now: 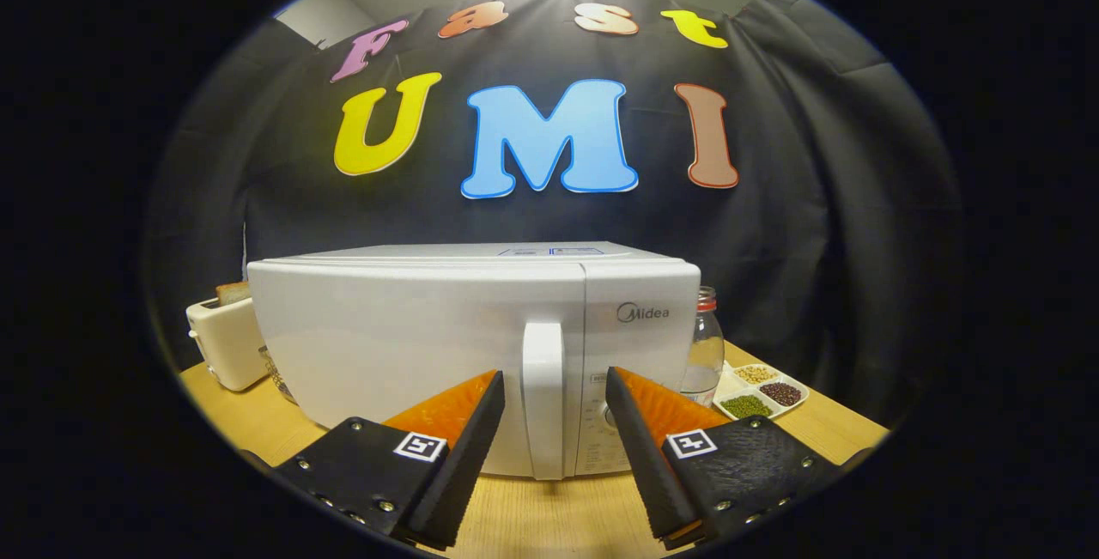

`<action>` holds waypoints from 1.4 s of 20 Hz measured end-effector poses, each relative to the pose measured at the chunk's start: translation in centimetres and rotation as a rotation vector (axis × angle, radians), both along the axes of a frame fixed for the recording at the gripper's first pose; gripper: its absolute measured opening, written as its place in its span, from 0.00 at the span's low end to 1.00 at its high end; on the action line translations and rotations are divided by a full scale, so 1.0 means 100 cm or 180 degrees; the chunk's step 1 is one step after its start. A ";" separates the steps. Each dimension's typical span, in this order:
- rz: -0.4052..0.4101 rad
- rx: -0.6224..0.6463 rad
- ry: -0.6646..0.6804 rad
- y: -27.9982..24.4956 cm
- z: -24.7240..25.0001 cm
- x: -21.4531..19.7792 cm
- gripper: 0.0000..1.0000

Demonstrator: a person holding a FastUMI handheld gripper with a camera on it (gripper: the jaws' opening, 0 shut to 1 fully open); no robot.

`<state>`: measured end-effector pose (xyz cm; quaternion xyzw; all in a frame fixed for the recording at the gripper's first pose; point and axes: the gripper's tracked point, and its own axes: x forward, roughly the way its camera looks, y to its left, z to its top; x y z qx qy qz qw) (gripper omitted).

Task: Open the microwave, put the food inside, and close the microwave door.

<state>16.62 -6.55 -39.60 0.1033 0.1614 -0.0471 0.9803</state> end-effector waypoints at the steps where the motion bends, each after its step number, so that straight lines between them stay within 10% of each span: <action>1: -0.0022 -0.0021 -0.0008 -0.001 -0.004 0.003 0.79; 10: -0.0039 -0.0051 0.0113 0.006 -0.015 0.010 0.26; 28: 0.0211 0.0037 -0.0021 0.011 -0.012 0.003 0.12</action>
